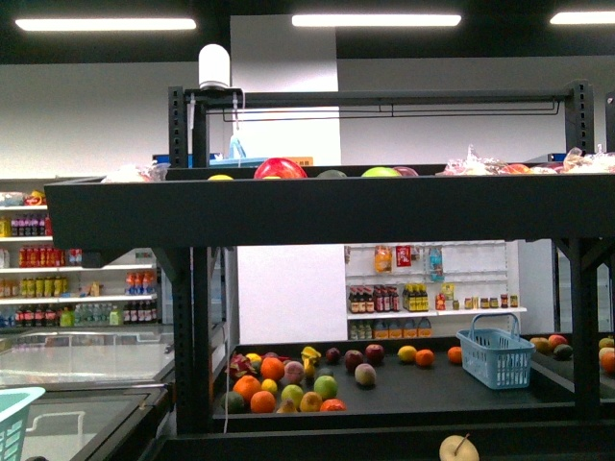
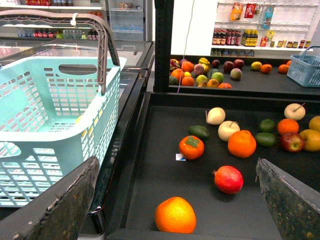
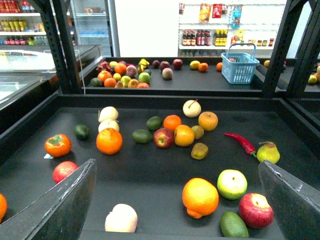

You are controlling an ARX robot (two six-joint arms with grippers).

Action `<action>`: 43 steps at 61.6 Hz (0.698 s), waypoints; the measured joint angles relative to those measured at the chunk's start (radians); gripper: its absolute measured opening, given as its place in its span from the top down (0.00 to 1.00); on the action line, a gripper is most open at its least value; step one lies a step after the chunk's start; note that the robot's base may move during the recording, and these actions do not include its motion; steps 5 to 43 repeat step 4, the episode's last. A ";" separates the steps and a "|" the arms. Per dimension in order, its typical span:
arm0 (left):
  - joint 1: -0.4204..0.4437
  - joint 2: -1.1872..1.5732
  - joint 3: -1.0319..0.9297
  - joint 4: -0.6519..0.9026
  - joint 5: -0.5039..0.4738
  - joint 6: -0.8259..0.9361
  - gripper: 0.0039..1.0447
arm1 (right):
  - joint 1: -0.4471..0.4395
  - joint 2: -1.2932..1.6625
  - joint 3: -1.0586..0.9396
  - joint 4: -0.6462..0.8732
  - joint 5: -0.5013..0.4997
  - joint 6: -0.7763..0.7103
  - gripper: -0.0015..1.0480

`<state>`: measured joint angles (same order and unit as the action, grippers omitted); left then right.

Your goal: Pick lemon from shelf

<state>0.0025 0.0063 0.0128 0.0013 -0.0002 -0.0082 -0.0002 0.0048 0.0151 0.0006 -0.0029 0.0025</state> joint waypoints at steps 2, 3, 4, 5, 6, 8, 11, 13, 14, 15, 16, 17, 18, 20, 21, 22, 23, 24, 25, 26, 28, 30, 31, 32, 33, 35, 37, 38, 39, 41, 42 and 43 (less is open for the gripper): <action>0.000 0.000 0.000 0.000 0.000 0.000 0.08 | 0.000 0.000 0.000 0.000 0.000 0.000 0.07; 0.000 0.000 0.000 0.000 0.000 0.000 0.08 | 0.000 0.000 0.000 0.000 0.000 0.000 0.07; 0.000 0.000 0.000 0.000 0.000 0.000 0.08 | 0.000 0.000 0.000 0.000 0.000 0.000 0.07; 0.000 0.000 0.000 0.000 0.000 0.000 0.08 | 0.000 0.000 0.000 0.000 0.000 0.000 0.07; 0.000 0.000 0.000 0.000 0.000 0.000 0.08 | 0.000 0.000 0.000 0.000 0.000 0.000 0.07; 0.000 0.000 0.000 0.000 0.000 0.000 0.08 | 0.000 0.000 0.000 0.000 0.000 0.000 0.07; 0.000 0.000 0.000 0.000 0.000 0.000 0.08 | 0.000 0.000 0.000 0.000 0.000 0.000 0.07; 0.000 0.000 0.000 0.000 0.000 0.000 0.08 | 0.000 0.000 0.000 0.000 0.000 0.000 0.07; 0.000 0.000 0.000 0.000 0.000 0.000 0.08 | 0.000 0.000 0.000 0.000 0.000 0.000 0.07; 0.000 0.000 0.000 0.000 0.000 0.000 0.08 | 0.000 0.000 0.000 0.000 0.000 0.000 0.07; 0.000 0.000 0.000 0.000 0.000 0.000 0.08 | 0.000 0.000 0.000 0.000 0.000 0.000 0.07; 0.000 0.000 0.000 0.000 0.000 0.000 0.08 | 0.000 0.000 0.000 0.000 0.000 0.000 0.07; 0.000 0.000 0.000 0.000 0.000 0.000 0.08 | 0.000 0.000 0.000 0.000 0.000 0.000 0.07; 0.000 0.000 0.000 0.000 0.000 0.000 0.08 | 0.000 0.000 0.000 0.000 0.000 0.000 0.07; 0.000 0.000 0.000 0.000 0.000 0.000 0.08 | 0.000 0.000 0.000 0.000 0.000 0.000 0.07; 0.000 0.000 0.000 0.000 0.000 0.000 0.08 | 0.000 0.000 0.000 0.000 0.000 0.000 0.07; 0.000 0.000 0.000 0.000 0.000 0.000 0.08 | 0.000 0.000 0.000 0.000 0.000 0.000 0.07; 0.000 0.000 0.000 0.000 0.000 0.000 0.08 | 0.000 0.000 0.000 0.000 0.000 0.000 0.07; 0.000 0.000 0.000 0.000 0.000 0.000 0.08 | 0.000 0.000 0.000 0.000 0.000 0.000 0.07; 0.000 0.000 0.000 0.000 0.000 0.000 0.08 | 0.000 0.000 0.000 0.000 0.000 0.000 0.07; 0.000 0.000 0.000 0.000 0.000 0.000 0.08 | 0.000 0.000 0.000 0.000 0.000 0.000 0.07; 0.000 0.000 0.000 0.000 0.000 0.000 0.08 | 0.000 0.000 0.000 0.000 0.000 0.000 0.07; 0.000 0.000 0.000 0.000 0.000 0.000 0.08 | 0.000 0.000 0.000 0.000 0.000 0.000 0.07; 0.000 0.000 0.000 0.000 0.000 0.000 0.08 | 0.000 0.000 0.000 0.000 0.000 0.000 0.07; 0.000 0.000 0.000 0.000 0.000 0.000 0.08 | 0.000 0.000 0.000 0.000 0.000 0.000 0.07; 0.000 0.000 0.000 0.000 0.000 0.000 0.08 | 0.000 0.000 0.000 0.000 0.000 0.000 0.07; 0.000 0.000 0.000 0.000 0.000 0.000 0.08 | 0.000 0.000 0.000 0.000 0.000 0.000 0.07; 0.000 0.000 0.000 0.000 0.000 0.000 0.08 | 0.000 0.000 0.000 0.000 0.000 0.000 0.07; 0.000 0.000 0.000 0.000 0.000 0.000 0.08 | 0.000 0.000 0.000 0.000 0.000 0.000 0.07; 0.000 0.000 0.000 0.000 0.000 0.000 0.08 | 0.000 0.000 0.000 0.000 0.000 0.000 0.07; 0.000 0.000 0.000 0.000 0.000 0.000 0.08 | 0.000 0.000 0.000 0.000 0.000 0.000 0.07; 0.000 0.000 0.000 0.000 0.000 0.000 0.08 | 0.000 0.000 0.000 0.000 0.000 0.000 0.07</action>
